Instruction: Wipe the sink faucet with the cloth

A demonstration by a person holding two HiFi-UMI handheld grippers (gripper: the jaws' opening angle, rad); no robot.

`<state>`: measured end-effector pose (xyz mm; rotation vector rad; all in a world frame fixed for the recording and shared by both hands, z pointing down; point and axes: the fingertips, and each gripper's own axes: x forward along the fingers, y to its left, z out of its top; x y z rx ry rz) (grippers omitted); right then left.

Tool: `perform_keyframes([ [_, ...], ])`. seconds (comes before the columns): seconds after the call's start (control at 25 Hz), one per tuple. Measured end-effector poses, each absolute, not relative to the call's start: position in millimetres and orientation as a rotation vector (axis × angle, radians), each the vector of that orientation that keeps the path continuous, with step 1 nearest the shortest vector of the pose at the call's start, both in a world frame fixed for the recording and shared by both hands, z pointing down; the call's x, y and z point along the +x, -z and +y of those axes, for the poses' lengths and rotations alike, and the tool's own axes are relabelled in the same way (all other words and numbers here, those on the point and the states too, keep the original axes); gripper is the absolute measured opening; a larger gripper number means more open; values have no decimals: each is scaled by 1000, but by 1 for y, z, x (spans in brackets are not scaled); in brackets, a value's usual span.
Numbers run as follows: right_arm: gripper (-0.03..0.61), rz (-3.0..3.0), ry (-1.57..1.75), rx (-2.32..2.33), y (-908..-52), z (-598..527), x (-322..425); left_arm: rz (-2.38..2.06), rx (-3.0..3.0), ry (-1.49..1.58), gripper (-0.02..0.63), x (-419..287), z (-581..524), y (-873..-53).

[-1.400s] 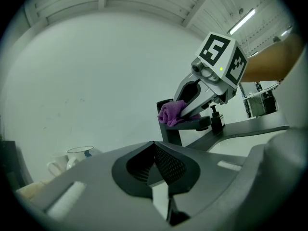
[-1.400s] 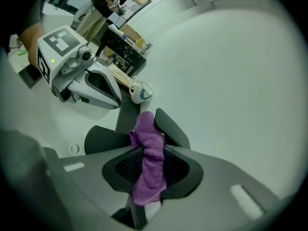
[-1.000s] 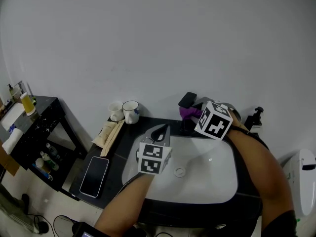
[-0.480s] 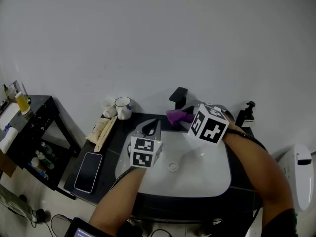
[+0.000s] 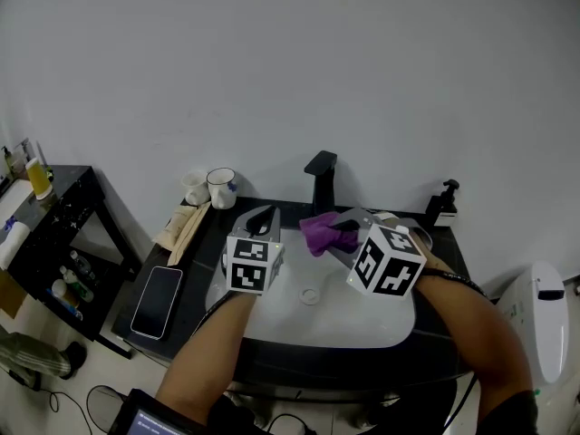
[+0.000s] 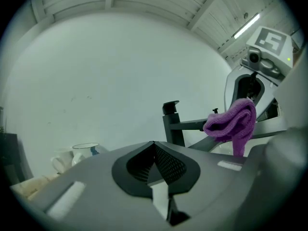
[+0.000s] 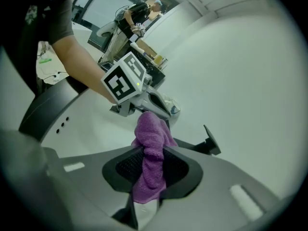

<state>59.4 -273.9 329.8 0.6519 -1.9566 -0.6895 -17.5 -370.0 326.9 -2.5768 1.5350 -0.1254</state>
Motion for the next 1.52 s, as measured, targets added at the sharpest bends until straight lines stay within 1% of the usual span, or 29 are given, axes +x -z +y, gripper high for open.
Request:
perform_keyframes([
  [0.2,94,-1963,658,700,-361,-279,72,1561,-2578,130,18,-24,-372,-330],
  [0.36,95,-1970,647,751,-382,-292,79,1532,-2608,130,18,-16,-369,-332],
  [0.52,97,-1976,688,893,-376,-322,85,1508,-2590,149,18,-11,-370,-332],
  [0.84,95,-2008,651,1050,-360,-372,87,1506,-2565,215,18,-7,-374,-336],
  [1.36,97,-1980,579,1061,-352,-405,89,1464,-2573,207,18,3,-372,-337],
  [1.52,95,-1936,500,988,-370,-404,92,1476,-2577,217,18,2,-370,-341],
])
